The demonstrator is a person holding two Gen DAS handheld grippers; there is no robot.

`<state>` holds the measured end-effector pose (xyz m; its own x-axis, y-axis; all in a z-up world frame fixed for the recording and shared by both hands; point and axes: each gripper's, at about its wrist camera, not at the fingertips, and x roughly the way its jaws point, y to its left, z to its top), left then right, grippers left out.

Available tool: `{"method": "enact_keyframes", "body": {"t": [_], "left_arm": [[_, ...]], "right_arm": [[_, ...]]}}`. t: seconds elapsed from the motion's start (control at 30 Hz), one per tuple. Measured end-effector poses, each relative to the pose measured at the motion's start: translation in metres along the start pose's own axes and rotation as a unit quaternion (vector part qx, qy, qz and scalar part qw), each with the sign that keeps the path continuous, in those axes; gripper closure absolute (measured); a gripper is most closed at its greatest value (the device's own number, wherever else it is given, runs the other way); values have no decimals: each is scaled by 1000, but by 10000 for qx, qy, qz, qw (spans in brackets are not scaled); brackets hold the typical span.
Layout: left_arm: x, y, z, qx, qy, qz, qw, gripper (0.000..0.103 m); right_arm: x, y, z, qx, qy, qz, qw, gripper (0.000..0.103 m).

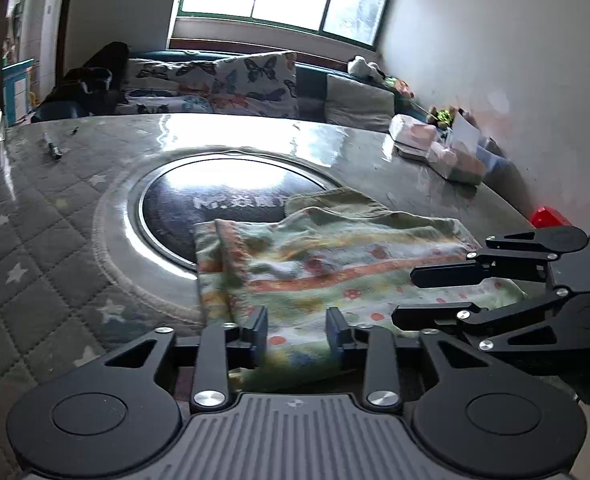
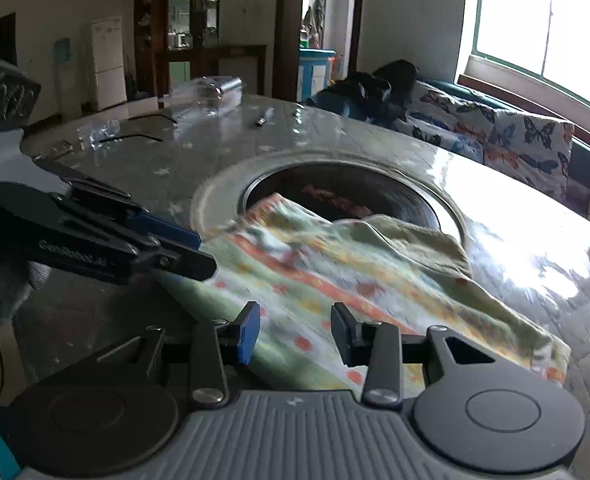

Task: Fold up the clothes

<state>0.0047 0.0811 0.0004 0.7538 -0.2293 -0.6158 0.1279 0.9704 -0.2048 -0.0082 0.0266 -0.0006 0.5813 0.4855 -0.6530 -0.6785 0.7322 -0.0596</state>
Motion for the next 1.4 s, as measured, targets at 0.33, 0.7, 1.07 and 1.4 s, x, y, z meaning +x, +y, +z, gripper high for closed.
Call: {"method": "enact_keyframes", "body": {"t": [0.33, 0.7, 1.07, 1.4], "left_arm": [[-9, 19, -7, -512, -64, 317, 9982, 20], [-26, 49, -8, -1028, -246, 698, 9919, 0], [-27, 63, 0, -1411, -248, 661, 9875, 0], [-14, 63, 12, -2053, -103, 166, 9785, 0]], "right_arm": [[0, 21, 8, -389, -29, 80, 9992, 53], [11, 61, 19, -1069, 3, 377, 9936, 49], [29, 85, 24, -1472, 124, 491, 9878, 53], [34, 68, 26, -859, 107, 630, 9942, 87]]}}
